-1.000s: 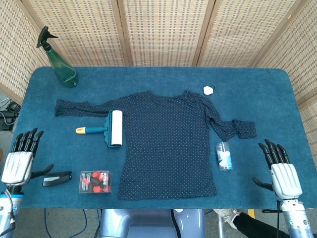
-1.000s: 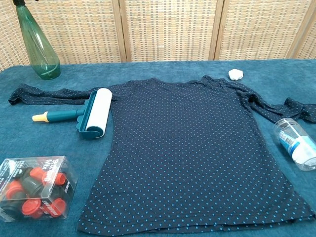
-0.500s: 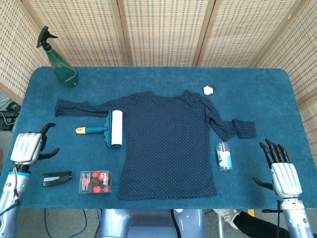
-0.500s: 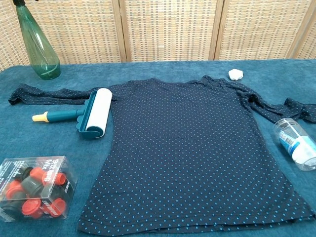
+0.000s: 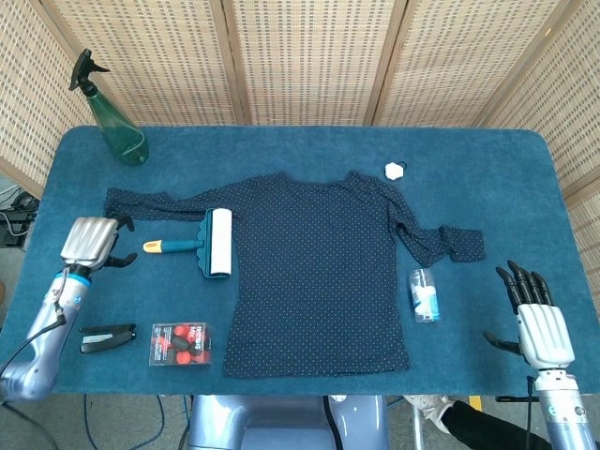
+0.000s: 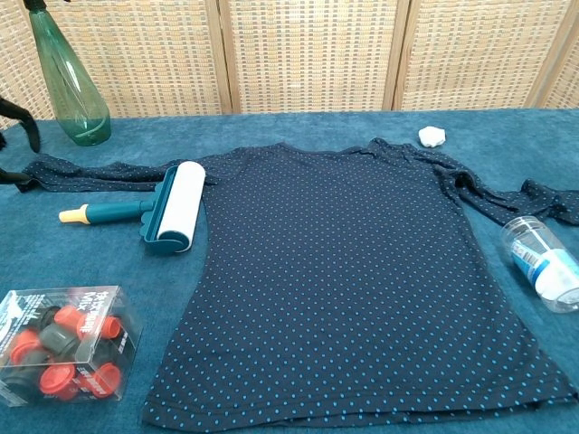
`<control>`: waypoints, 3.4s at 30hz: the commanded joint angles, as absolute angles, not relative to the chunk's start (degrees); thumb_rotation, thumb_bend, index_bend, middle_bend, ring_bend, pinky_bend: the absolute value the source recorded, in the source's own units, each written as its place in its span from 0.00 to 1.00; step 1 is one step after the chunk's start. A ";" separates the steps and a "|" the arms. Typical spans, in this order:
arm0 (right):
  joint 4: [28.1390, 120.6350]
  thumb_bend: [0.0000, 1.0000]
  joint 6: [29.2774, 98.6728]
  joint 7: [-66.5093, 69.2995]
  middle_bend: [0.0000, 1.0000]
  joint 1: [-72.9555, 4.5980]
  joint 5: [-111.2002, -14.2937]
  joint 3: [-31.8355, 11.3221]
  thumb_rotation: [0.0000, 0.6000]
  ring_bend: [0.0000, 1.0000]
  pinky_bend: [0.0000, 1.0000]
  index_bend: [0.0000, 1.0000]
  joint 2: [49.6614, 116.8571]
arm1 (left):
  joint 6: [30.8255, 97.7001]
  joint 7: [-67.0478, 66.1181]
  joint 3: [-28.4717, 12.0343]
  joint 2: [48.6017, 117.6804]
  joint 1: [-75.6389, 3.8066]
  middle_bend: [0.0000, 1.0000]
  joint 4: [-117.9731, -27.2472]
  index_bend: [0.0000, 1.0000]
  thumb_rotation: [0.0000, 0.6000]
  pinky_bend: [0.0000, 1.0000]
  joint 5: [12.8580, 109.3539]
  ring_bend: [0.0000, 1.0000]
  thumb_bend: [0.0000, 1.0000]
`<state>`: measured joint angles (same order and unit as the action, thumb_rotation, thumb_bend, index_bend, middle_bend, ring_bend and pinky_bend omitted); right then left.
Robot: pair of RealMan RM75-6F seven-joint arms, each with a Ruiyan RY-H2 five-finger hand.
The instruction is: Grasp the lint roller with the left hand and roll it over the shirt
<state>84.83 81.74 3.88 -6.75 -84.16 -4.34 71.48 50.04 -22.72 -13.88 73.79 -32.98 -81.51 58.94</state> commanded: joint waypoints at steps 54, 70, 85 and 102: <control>81.31 0.09 80.69 6.20 0.00 -7.13 -81.82 -5.79 1.00 0.00 0.00 0.04 72.35 | 43.92 -32.20 -8.18 88.46 -50.17 0.92 -64.56 0.84 1.00 0.66 53.02 0.75 0.45; 80.69 0.09 79.24 8.60 0.00 -7.21 -80.11 -6.42 1.00 0.00 0.00 0.04 71.67 | 36.92 -46.57 -7.22 83.08 -62.34 0.92 -76.32 0.84 1.00 0.66 30.90 0.75 0.41; 79.69 0.09 77.06 10.06 0.00 -7.71 -79.54 -6.11 1.00 0.00 0.00 0.04 72.03 | 38.48 -55.00 1.90 84.88 -72.04 0.92 -76.04 0.84 1.00 0.65 16.06 0.75 0.40; 79.81 0.09 75.69 12.74 0.00 -8.17 -80.32 -5.55 1.00 0.00 0.00 0.04 71.60 | 41.08 -60.70 2.32 94.10 -80.54 0.92 -71.60 0.83 1.00 0.65 5.99 0.75 0.41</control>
